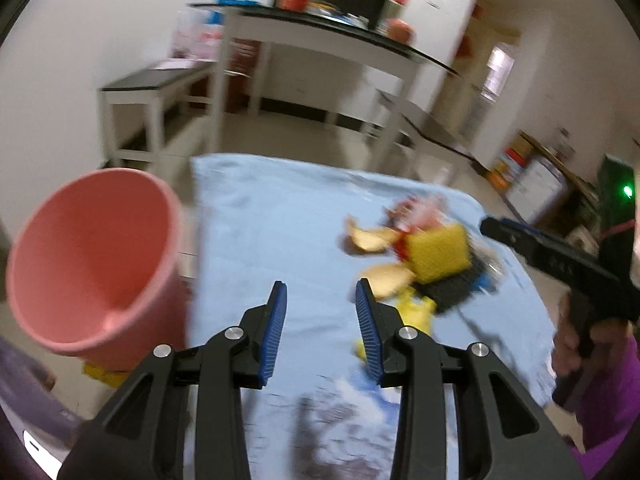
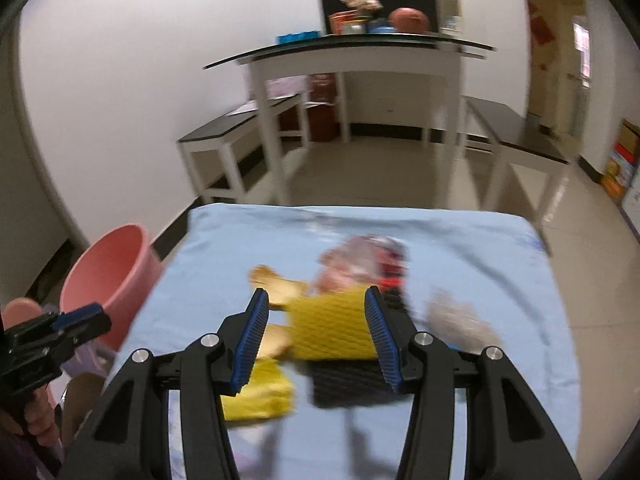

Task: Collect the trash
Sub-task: 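Return to the table and grasp the yellow plastic bag with the left tool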

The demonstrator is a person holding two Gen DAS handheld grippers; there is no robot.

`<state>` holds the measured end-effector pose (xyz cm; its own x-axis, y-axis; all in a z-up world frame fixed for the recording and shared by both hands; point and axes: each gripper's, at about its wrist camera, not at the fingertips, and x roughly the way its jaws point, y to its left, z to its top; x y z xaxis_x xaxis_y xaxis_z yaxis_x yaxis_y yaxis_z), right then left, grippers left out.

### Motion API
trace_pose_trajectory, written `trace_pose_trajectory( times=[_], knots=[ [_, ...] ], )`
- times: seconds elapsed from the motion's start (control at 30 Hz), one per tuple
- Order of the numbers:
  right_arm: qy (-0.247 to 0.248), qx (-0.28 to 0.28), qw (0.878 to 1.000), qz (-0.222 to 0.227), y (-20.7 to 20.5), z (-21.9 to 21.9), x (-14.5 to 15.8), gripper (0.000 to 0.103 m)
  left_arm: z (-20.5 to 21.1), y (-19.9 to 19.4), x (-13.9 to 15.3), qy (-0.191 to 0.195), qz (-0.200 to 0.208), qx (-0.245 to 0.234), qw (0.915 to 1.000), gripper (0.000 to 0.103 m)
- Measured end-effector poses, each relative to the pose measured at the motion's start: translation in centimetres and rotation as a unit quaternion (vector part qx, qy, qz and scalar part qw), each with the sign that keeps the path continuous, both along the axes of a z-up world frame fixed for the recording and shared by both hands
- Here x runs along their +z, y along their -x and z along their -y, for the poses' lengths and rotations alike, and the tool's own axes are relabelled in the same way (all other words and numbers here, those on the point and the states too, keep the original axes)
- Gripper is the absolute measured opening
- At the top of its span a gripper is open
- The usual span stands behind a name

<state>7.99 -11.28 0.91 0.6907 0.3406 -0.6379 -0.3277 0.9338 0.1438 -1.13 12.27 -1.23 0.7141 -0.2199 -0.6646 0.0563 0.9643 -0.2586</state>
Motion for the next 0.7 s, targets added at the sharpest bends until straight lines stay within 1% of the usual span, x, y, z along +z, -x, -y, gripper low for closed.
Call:
trace_pose_trajectory(
  times=[0.13,0.27,0.33,0.4,0.43,0.53,0.7],
  knots=[
    [0.006,-0.03,0.999,-0.015,0.3,3.4,-1.2,0.05,3.3,-0.7,-1.3,-0.014,-0.02,-0.063,0.9977,0.036],
    [0.001,-0.062,0.998,-0.028,0.3,6.6,-2.4,0.052,6.0,-0.8,-2.9,-0.038,-0.042,-0.107,0.9926,0.036],
    [-0.002,-0.075,0.997,-0.031,0.3,7.8,-2.8,0.054,7.0,-0.9,-3.4,-0.056,-0.049,-0.125,0.9894,0.036],
    [-0.004,-0.087,0.996,-0.035,0.5,9.0,-3.3,0.054,8.1,-1.0,-3.8,-0.083,-0.05,-0.144,0.9848,0.036],
    [-0.004,-0.091,0.995,-0.037,0.4,9.5,-3.4,0.054,8.5,-1.1,-4.0,-0.097,-0.049,-0.15,0.9826,0.036],
    [-0.009,-0.101,0.994,-0.043,0.2,10.9,-3.9,0.054,9.1,-1.8,-4.8,-0.124,-0.055,-0.161,0.9776,0.036],
    [-0.012,-0.098,0.994,-0.053,-0.2,11.5,-4.8,0.055,9.7,-2.5,-6.0,-0.144,-0.061,-0.172,0.9727,0.036]
  ],
)
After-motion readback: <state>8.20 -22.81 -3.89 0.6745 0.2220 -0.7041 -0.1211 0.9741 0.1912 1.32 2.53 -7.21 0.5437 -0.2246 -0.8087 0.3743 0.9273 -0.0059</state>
